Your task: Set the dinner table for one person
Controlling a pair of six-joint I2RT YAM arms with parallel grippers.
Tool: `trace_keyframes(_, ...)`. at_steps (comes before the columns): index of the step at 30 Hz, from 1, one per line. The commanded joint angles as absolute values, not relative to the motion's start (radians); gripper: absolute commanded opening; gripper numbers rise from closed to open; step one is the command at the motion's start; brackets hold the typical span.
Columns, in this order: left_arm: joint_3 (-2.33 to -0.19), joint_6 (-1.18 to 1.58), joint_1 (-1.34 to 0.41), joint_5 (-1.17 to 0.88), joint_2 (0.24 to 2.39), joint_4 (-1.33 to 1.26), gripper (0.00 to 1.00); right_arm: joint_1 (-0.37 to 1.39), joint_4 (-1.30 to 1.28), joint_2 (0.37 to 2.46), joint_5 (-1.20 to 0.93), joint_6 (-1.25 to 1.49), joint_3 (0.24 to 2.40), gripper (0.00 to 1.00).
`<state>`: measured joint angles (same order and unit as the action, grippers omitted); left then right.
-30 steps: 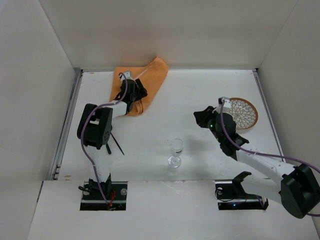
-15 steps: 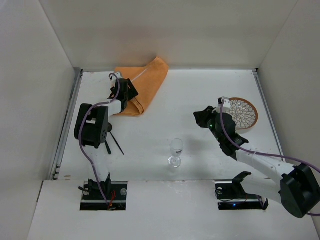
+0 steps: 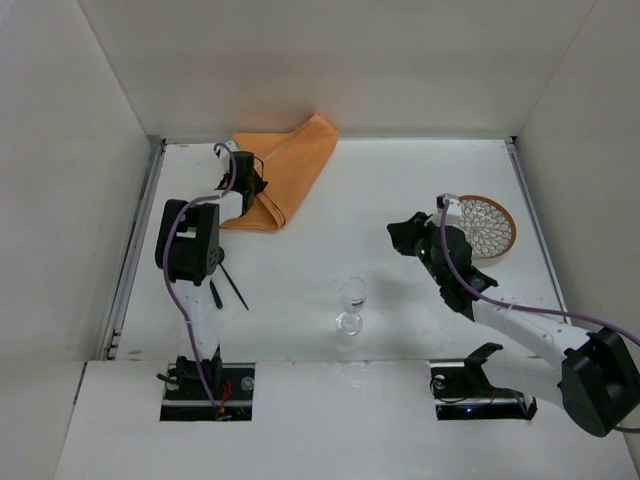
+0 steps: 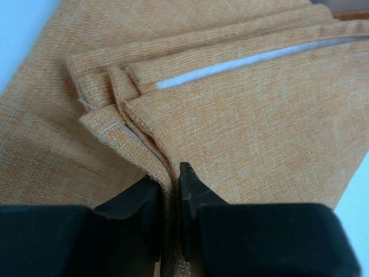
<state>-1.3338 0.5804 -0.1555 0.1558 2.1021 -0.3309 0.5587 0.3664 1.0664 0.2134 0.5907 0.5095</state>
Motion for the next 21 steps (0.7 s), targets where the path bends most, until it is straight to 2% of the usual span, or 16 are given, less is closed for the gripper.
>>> trace_keyframes(1,-1.33,0.569,-0.218,0.141,1.996,-0.44,0.1,0.57,0.4,1.054,0.209,0.583,0.538,0.22)
trace_keyframes(5,-1.335,0.465,-0.315,0.057,1.922,-0.523,0.08,0.57,0.411,1.072,0.213,0.583,0.54,0.22)
trace_keyframes(9,-1.35,0.286,-0.453,-0.179,1.898,-0.558,0.1,0.57,0.413,1.074,0.227,0.591,0.538,0.22)
trace_keyframes(15,-1.39,0.085,-0.622,-0.271,1.965,-0.485,0.12,0.559,0.417,1.037,0.29,0.617,0.512,0.26)
trace_keyframes(18,-1.394,0.068,-0.666,-0.31,1.996,-0.483,0.21,0.532,0.408,1.014,0.319,0.62,0.499,0.31)
trace_keyframes(19,-1.391,0.063,-0.679,-0.305,1.999,-0.488,0.28,0.522,0.407,1.008,0.331,0.624,0.492,0.35)
trace_keyframes(21,-1.376,0.058,-0.691,-0.263,1.994,-0.509,0.49,0.501,0.399,0.999,0.353,0.638,0.483,0.46)
